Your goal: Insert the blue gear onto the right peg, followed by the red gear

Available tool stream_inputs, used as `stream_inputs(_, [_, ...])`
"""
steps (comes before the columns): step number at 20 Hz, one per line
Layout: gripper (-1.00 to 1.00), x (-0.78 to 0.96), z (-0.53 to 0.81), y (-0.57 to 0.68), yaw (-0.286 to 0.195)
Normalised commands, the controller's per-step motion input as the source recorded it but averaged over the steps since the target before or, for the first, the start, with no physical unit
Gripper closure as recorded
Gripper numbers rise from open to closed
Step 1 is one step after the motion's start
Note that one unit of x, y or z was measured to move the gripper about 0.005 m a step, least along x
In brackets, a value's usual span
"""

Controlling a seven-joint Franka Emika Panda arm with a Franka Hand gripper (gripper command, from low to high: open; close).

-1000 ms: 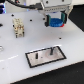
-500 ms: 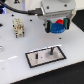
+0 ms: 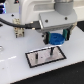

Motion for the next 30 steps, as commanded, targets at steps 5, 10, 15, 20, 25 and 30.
stream_inputs(5, [1.0, 0.37, -0.04, -0.2, 0.0])
stream_inputs(10, [1.0, 0.18, -0.13, -0.13, 0.0])
stream_inputs(15, [1.0, 0.1, -0.19, -0.01, 0.0])
stream_inputs(20, [1.0, 0.05, 0.01, -0.01, 0.0])
stream_inputs(25, [1.0, 0.1, 0.27, -0.02, 0.0])
stream_inputs(30, [1.0, 0.21, -0.09, -0.07, 0.0])
